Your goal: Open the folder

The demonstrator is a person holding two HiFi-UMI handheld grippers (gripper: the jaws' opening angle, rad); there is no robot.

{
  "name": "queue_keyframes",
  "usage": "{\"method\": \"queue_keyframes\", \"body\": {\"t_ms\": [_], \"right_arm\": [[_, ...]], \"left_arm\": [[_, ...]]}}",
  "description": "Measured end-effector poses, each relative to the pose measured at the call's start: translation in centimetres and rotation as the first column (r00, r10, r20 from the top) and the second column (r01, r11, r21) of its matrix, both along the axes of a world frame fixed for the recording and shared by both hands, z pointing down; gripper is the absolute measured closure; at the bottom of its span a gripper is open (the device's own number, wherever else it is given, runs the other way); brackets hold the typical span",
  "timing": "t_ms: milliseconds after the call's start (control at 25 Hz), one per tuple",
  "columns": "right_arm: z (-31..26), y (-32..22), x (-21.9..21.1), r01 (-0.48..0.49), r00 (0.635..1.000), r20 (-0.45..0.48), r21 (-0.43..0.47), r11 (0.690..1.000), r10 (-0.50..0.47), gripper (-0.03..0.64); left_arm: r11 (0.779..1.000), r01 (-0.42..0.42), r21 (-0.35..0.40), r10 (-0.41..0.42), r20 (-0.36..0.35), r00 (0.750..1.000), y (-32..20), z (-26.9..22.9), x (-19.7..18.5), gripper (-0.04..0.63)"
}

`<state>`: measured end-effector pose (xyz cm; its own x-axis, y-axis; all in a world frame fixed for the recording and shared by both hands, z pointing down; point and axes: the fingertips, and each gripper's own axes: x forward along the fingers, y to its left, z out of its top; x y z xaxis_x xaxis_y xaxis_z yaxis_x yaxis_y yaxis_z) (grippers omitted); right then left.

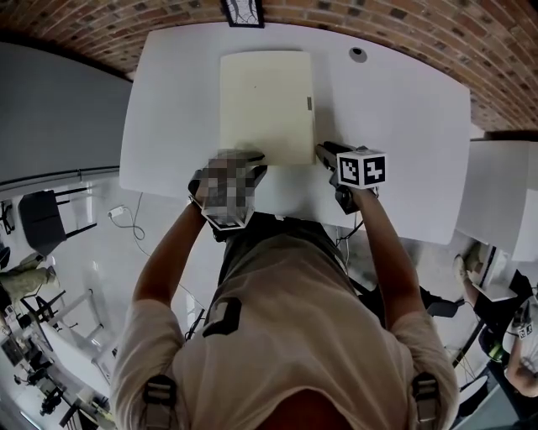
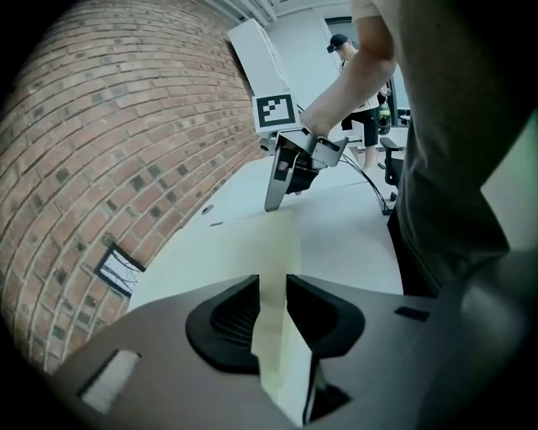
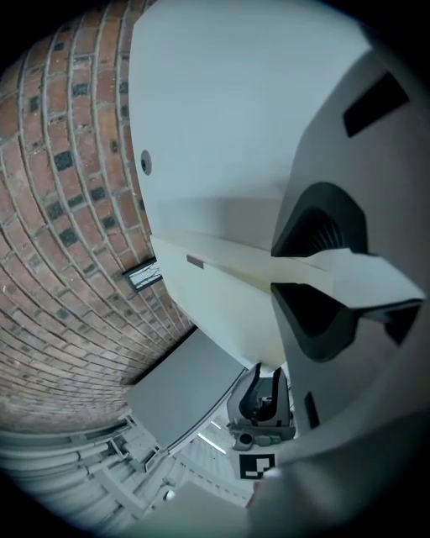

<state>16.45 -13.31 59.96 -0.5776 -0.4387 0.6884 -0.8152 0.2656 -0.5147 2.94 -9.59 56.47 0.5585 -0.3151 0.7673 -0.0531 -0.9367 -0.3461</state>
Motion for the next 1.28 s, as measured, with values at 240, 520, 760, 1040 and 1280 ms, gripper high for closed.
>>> {"method": "queue_keyframes", "body": {"t_ms": [240, 520, 760, 1040, 1280], "right_arm": [[-0.3, -1.4, 0.0, 0.065, 0.995, -0.073, 0.032, 0.997, -0.063, 0.545], [-0.7, -1.1, -0.6, 0.104, 0.993, -0.057, 0.022, 0.994, -0.103, 0.516], [-0.3, -0.6, -0.6, 0.100, 0.995, -0.015, -0.028, 0.995, -0.100, 0.491], [-0.3, -0.6, -0.5, 0.094, 0.995, -0.018, -0.030, 0.995, -0.095, 0.488], [-0.2, -0.6, -0.6, 0.105, 0.993, -0.046, -0.024, 0.994, -0.106, 0.486]], "left_arm": [[1.000, 0.012, 0.009, -0.011, -0.033, 0.999, 0.0, -0.4, -0.1, 0.514], [1.000, 0.001, 0.029, 0.000, -0.054, 0.999, 0.0, -0.7, -0.2, 0.518], [0.991, -0.057, 0.121, 0.053, 0.040, 0.998, -0.2, -0.5, -1.0, 0.419], [0.988, -0.062, 0.143, 0.043, 0.129, 0.991, -1.3, 0.6, -2.5, 0.362], [0.994, -0.030, 0.108, 0.026, 0.040, 0.999, -0.9, 0.0, -2.7, 0.505]]}}
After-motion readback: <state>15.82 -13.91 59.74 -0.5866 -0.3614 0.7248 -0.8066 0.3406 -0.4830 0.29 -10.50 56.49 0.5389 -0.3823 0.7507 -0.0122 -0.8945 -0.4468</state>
